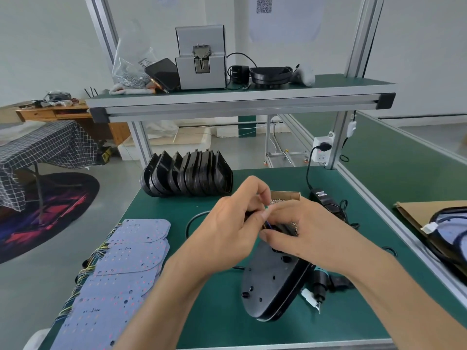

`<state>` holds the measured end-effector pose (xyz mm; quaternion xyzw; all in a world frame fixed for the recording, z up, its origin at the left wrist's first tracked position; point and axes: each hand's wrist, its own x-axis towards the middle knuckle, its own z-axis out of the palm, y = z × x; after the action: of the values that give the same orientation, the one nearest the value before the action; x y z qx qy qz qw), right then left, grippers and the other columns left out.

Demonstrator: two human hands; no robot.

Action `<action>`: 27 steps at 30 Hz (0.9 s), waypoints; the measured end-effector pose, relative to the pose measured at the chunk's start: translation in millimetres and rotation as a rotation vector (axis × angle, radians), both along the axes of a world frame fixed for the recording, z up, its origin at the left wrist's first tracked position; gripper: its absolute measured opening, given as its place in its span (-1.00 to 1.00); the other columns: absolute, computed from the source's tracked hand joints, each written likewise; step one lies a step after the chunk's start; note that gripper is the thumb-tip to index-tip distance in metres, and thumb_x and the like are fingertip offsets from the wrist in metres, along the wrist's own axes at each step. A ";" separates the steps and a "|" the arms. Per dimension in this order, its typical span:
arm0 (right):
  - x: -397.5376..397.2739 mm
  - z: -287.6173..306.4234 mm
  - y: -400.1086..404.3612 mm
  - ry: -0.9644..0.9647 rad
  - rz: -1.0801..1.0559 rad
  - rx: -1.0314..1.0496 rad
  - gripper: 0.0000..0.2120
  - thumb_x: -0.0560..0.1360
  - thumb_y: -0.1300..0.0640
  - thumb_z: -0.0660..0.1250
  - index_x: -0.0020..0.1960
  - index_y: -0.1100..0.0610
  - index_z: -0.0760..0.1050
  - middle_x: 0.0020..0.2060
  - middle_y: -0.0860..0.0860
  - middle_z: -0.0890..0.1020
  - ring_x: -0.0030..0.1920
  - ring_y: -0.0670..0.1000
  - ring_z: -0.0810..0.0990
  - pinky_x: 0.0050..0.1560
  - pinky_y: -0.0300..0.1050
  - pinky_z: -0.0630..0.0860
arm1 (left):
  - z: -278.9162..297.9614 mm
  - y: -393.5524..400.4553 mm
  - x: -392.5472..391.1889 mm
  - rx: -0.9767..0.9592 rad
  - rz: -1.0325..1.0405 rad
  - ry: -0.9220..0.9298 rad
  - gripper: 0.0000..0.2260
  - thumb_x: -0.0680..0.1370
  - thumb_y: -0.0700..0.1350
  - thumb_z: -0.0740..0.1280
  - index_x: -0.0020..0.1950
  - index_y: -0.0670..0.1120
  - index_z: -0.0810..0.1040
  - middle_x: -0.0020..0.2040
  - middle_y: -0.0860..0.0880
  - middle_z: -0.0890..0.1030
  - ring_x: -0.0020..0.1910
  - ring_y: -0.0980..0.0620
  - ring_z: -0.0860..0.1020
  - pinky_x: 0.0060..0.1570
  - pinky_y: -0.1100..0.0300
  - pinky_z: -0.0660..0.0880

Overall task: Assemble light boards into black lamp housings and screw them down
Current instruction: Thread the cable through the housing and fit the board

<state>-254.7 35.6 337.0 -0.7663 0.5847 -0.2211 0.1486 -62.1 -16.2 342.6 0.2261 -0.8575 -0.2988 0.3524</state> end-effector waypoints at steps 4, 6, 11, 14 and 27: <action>-3.5 -3.5 3.3 -0.062 -0.012 0.048 -0.84 0.59 -0.16 0.30 0.05 -0.21 0.65 0.19 -0.33 0.64 0.51 -0.25 0.30 0.59 0.20 0.13 | -0.5 1.0 -3.2 0.007 -0.008 0.016 -0.79 0.65 -0.30 0.26 0.05 0.01 0.36 -0.38 0.09 0.42 -0.40 0.05 0.27 -0.36 0.37 0.21; -4.2 -6.3 3.5 -0.042 -0.037 0.063 -0.86 0.58 -0.15 0.31 0.05 -0.22 0.63 0.29 -0.44 0.56 0.58 -0.31 0.16 0.65 0.16 -0.09 | -1.6 1.8 -4.5 0.026 -0.008 0.017 -0.76 0.64 -0.33 0.26 0.05 0.03 0.35 -0.38 0.10 0.42 -0.39 0.05 0.27 -0.36 0.35 0.22; -12.1 -19.3 4.6 -0.011 -0.040 0.082 -0.77 0.57 -0.13 0.29 0.11 -0.11 0.67 0.30 -0.45 0.55 0.58 -0.38 0.04 0.58 -0.10 -0.36 | -6.4 3.4 -6.6 0.067 -0.025 0.023 -0.73 0.65 -0.33 0.22 0.05 0.06 0.34 -0.39 0.13 0.39 -0.41 0.08 0.30 -0.38 0.35 0.24; -15.6 -24.8 5.3 0.000 -0.038 0.079 -0.75 0.59 -0.15 0.29 0.08 -0.05 0.66 0.20 -0.37 0.64 0.57 -0.40 0.00 0.51 -0.19 -0.44 | -7.4 3.0 -8.2 0.064 -0.019 0.025 -0.75 0.66 -0.30 0.23 0.05 0.07 0.33 -0.38 0.07 0.37 -0.38 0.04 0.26 -0.37 0.28 0.23; -13.2 -26.0 16.0 0.050 -0.092 -0.114 -0.74 0.61 -0.16 0.28 0.23 -0.17 0.64 0.37 -0.43 0.49 0.61 -0.32 0.02 0.62 0.05 -0.37 | -6.7 4.1 -10.2 0.074 -0.020 0.086 -0.82 0.67 -0.27 0.24 0.06 0.01 0.35 -0.36 0.01 0.42 -0.38 -0.03 0.26 -0.36 0.24 0.26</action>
<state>-268.0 51.7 311.0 -0.7510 0.6093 -0.2414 0.0800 -72.3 -12.1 335.8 0.2173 -0.8322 -0.3431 0.3774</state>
